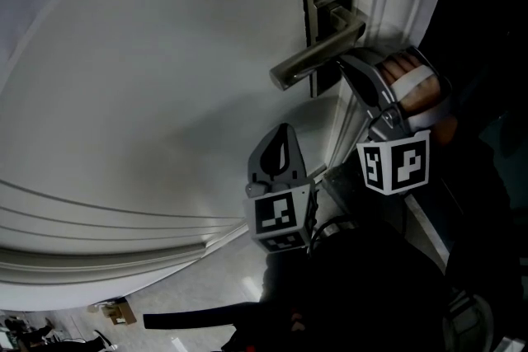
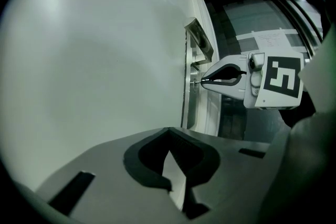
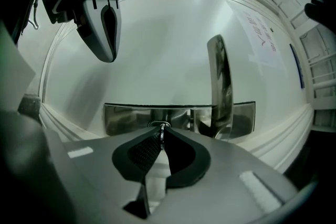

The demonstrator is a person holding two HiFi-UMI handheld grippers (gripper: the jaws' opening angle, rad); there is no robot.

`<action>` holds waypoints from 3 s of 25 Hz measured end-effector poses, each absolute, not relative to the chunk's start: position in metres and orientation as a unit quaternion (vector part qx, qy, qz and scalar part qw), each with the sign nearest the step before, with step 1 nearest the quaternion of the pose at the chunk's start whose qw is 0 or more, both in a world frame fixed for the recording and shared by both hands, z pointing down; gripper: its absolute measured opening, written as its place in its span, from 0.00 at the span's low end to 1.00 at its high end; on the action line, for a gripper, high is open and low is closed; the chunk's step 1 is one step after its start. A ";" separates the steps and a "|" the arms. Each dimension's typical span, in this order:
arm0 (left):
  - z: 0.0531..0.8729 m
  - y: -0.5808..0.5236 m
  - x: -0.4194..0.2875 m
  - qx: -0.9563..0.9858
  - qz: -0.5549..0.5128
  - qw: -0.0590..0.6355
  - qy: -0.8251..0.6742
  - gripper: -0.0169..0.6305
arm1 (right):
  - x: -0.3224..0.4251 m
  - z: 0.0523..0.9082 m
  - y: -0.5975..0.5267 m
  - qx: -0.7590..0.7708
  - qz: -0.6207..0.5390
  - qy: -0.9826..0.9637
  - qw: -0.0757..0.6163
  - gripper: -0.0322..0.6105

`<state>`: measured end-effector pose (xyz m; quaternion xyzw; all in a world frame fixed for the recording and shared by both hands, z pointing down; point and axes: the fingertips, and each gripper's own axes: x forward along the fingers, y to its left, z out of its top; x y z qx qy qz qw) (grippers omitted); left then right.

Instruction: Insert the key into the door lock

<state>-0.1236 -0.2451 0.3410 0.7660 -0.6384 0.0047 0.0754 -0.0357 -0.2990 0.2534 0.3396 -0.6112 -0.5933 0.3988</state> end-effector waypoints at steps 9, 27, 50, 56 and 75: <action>0.342 -0.246 -0.121 0.767 0.012 0.072 -0.637 0.03 | -0.036 0.254 -0.299 0.341 -0.592 -0.612 0.399 0.08; 0.339 -0.246 -0.116 0.771 0.009 0.068 -0.633 0.03 | -0.035 0.254 -0.299 0.342 -0.592 -0.614 0.395 0.07; 0.344 -0.247 -0.113 0.768 0.019 0.074 -0.636 0.03 | -0.035 0.253 -0.299 0.340 -0.595 -0.614 0.393 0.07; 0.338 -0.248 -0.110 0.775 -0.001 0.075 -0.628 0.03 | -0.036 0.253 -0.300 0.340 -0.594 -0.614 0.393 0.08; 0.338 -0.248 -0.114 0.772 0.017 0.067 -0.632 0.03 | -0.037 0.252 -0.300 0.341 -0.594 -0.611 0.398 0.07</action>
